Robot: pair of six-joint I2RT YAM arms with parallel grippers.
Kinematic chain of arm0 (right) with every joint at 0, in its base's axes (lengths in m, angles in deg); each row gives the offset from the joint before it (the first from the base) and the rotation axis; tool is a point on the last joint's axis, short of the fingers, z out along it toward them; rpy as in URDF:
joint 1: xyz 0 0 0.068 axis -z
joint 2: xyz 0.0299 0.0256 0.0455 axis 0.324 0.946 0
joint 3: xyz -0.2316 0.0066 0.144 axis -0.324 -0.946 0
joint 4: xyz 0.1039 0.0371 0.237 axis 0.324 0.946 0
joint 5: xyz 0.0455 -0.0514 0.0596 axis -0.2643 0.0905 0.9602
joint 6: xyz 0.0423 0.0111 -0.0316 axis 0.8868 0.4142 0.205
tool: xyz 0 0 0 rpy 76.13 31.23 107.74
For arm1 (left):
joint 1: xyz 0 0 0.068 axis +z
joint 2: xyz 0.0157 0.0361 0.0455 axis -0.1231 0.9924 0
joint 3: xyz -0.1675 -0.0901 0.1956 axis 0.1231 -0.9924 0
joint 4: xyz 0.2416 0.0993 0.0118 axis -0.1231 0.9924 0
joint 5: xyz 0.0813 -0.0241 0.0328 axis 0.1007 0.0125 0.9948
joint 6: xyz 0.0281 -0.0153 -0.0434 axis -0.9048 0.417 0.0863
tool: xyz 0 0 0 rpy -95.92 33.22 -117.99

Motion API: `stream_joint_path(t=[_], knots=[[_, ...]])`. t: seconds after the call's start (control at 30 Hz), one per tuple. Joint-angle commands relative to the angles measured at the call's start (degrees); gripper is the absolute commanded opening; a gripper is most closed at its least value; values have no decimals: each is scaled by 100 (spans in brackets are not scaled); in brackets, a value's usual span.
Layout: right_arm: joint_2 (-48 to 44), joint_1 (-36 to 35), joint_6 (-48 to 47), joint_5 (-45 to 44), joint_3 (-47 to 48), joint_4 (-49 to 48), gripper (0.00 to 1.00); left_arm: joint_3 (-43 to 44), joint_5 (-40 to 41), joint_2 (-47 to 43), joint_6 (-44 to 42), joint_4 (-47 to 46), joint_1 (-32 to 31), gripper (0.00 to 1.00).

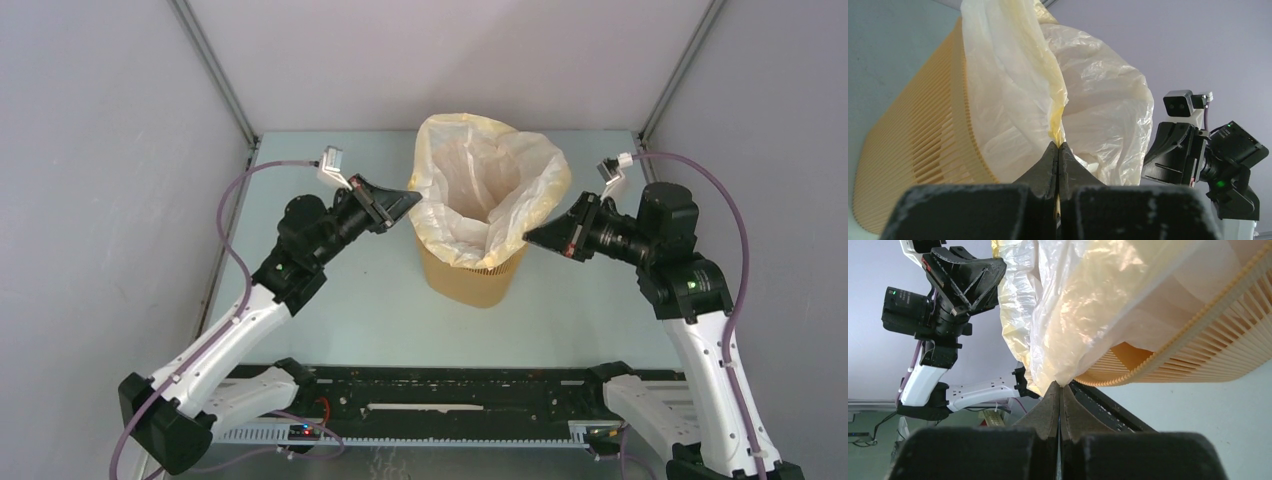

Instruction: Put the trash bags into the trash bin

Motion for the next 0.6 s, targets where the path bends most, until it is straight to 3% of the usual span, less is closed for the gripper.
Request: stream_joint_path(t=[0.0, 0.3, 0.57], knots=[[-112, 57, -326, -25, -58, 369, 0, -427, -100, -133, 159, -463, 102, 0], [-539, 394, -467, 50, -377, 815, 0, -1099, -170, -591, 604, -523, 467, 1], [-711, 404, -356, 67, -559, 793, 0, -1555, -252, -881, 1221, -742, 539, 15]])
